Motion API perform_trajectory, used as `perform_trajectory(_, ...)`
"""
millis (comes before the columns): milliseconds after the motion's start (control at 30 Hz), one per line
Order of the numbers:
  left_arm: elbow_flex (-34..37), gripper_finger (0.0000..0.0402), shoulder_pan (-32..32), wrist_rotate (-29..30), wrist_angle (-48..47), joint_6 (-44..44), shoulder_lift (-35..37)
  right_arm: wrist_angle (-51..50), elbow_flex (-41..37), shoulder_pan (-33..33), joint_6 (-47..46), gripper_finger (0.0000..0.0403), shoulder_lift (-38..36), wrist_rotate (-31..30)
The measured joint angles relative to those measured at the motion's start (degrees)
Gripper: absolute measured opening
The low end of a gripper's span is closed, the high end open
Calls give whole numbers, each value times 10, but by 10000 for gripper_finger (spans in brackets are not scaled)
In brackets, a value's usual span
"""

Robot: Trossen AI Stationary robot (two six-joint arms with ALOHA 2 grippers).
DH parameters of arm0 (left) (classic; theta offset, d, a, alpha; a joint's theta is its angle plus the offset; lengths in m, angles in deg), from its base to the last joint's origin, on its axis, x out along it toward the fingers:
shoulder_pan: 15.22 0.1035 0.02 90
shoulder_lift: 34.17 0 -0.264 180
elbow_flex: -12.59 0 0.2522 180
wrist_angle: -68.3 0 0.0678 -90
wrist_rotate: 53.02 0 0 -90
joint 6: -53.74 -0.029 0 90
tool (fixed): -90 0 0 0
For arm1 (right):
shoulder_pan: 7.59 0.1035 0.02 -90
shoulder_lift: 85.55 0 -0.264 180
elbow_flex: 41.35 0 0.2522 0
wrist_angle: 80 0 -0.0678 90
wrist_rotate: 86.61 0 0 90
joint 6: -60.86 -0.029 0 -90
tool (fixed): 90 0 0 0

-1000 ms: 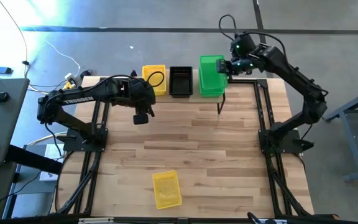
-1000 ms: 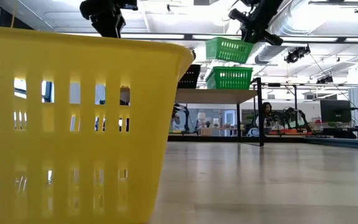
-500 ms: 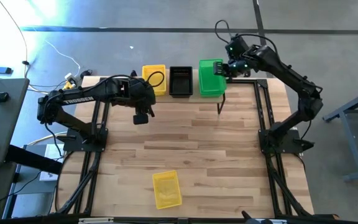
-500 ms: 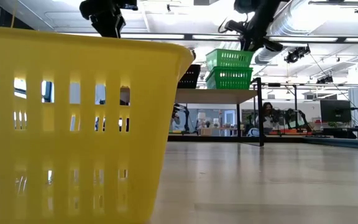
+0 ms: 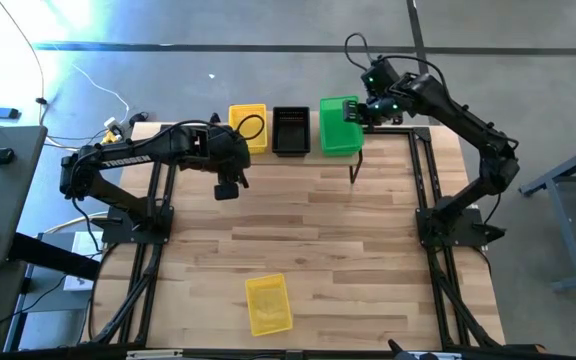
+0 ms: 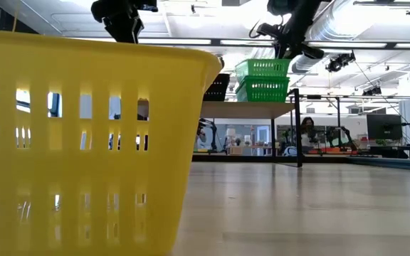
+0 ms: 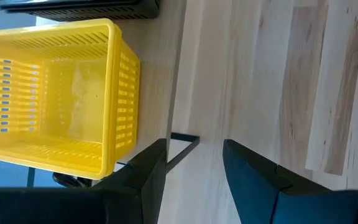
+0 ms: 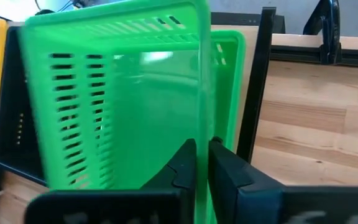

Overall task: Stack baskets on shelf by color
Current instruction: Stack the green bin on the green bin on the shelf, then stack the yellow bin on the yellow bin on the shelf

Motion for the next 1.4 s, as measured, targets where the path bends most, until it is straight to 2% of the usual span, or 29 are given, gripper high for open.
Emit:
perform_trajectory(367,0,149,0,2,0,0,0,0,0,1,14,94,0,-10)
perform_trajectory(733,0,149,0,2,0,14,0,8,0,11,70,103,0,1)
perform_trajectory(900,0,149,-10,-17,-2,43,0,9,0,47,101,103,-4,2)
perform_trajectory(1133,0,149,-49,-59,-4,94,0,26,0,133,104,103,-8,-2)
perform_trajectory(1400,0,149,-122,-73,-7,158,0,31,0,235,54,103,-8,-68)
